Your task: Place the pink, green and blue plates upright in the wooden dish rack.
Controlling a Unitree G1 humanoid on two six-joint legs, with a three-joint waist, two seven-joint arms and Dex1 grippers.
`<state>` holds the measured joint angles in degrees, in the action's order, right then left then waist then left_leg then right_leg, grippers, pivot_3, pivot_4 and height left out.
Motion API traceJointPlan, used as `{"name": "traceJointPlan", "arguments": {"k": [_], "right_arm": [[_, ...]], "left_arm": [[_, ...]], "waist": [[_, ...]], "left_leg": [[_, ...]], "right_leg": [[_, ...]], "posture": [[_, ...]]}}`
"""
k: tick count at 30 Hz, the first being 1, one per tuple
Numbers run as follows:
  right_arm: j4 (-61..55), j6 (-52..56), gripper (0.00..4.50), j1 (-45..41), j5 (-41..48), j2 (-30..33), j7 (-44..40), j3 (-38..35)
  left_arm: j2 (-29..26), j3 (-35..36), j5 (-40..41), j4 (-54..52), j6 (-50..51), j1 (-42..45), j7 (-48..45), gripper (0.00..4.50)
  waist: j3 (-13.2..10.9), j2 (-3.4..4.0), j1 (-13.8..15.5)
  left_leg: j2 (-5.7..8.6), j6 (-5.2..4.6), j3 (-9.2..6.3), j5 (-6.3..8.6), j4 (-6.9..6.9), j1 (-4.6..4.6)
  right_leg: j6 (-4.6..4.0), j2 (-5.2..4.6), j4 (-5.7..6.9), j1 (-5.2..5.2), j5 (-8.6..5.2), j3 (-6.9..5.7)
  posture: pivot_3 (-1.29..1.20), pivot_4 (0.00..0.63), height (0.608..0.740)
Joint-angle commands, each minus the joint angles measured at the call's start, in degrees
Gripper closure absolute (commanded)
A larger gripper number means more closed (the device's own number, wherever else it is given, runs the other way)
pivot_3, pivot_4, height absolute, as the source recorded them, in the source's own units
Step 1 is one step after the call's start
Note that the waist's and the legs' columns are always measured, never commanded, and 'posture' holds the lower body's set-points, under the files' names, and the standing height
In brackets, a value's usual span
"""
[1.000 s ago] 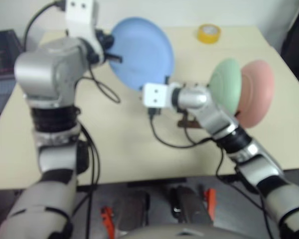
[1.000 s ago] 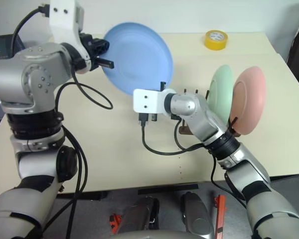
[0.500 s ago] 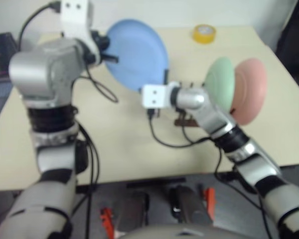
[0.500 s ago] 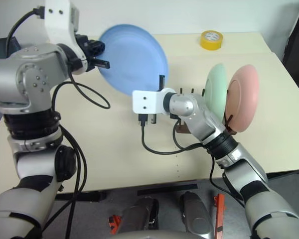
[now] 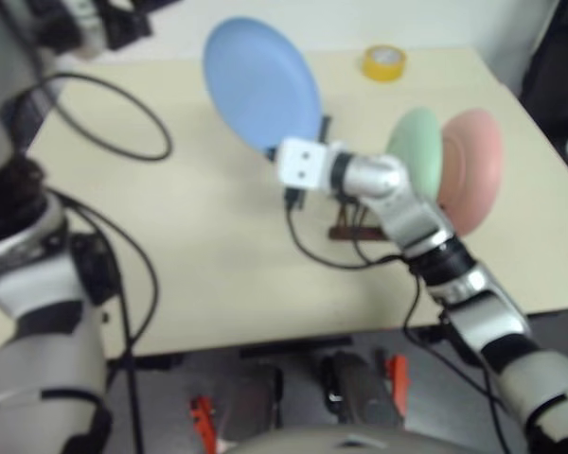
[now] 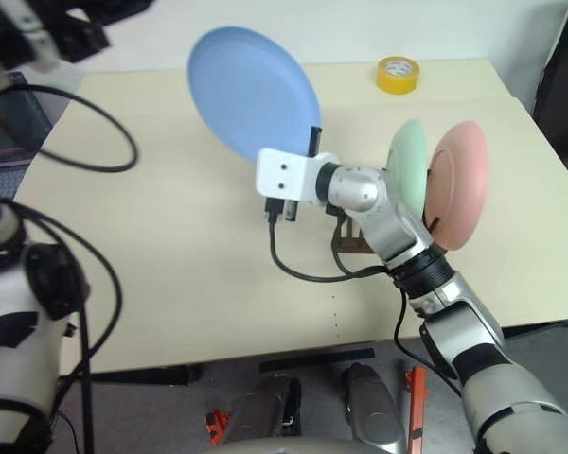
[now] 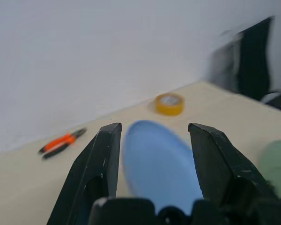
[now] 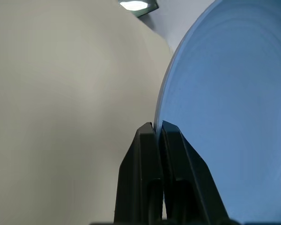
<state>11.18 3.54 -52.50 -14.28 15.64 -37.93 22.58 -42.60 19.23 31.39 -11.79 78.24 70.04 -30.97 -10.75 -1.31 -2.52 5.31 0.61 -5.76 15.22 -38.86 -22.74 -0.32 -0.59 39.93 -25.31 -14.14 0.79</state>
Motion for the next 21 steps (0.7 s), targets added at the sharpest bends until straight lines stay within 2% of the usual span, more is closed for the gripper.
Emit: {"name": "traceJointPlan", "arguments": {"k": [1, 4, 8, 14, 21], "right_arm": [[-1.48, 2.50, 4.50, -1.66, 7.60, -0.48, -1.53, -7.42], [-2.80, 8.26, 4.50, -2.92, 16.16, 0.23, -3.59, -14.77], [-4.32, 15.31, 4.50, -3.59, 26.07, 2.62, -6.67, -22.35], [-8.84, 31.19, 4.50, -5.68, 41.32, 6.12, -6.33, -32.61], [-18.60, 52.39, 4.50, -3.91, 59.00, 12.29, -1.86, -42.09]], "left_arm": [[-4.02, 5.09, 5.19, -3.43, -2.75, -2.27, -5.57, 2.02], [-6.70, 9.37, 8.68, -6.42, -8.06, -9.56, -11.03, 2.02], [-7.30, 14.19, 15.19, -10.38, -13.03, -22.84, -19.51, 2.02], [-10.10, 5.35, 9.80, -11.02, -21.62, -38.64, -22.19, 2.02], [-8.63, 0.60, 11.02, -10.70, -24.95, -41.78, -22.51, 2.02]], "waist": [[0.00, 0.00, 0.08], [0.00, 0.00, 0.22], [0.00, 0.00, 0.65], [0.00, 0.00, 0.81], [0.00, 0.00, 0.90]], "left_leg": [[0.00, 0.01, -0.01, -0.01, -0.01, 0.02], [0.00, 0.05, -0.01, -0.09, -0.02, 0.07], [-0.02, 0.06, -0.03, -0.18, 0.00, 0.09], [-0.07, -0.02, 0.01, -0.22, 0.04, 0.13], [-0.08, -0.30, 0.02, -0.16, 0.09, 0.03]], "right_leg": [[0.00, 0.00, 0.00, 0.02, 0.00, -0.01], [-0.17, 0.00, 0.00, 0.07, 0.10, -0.01], [-0.35, 0.01, -0.02, 0.10, 0.21, -0.05], [-0.47, 0.03, -0.02, 0.15, 0.28, -0.04], [-0.53, 0.02, -0.21, 0.14, 0.31, -0.04]], "posture": [[0.00, 0.150, 0.740], [0.00, 0.150, 0.740], [0.00, 0.150, 0.740], [0.00, 0.150, 0.740], [0.00, 0.150, 0.740]]}}
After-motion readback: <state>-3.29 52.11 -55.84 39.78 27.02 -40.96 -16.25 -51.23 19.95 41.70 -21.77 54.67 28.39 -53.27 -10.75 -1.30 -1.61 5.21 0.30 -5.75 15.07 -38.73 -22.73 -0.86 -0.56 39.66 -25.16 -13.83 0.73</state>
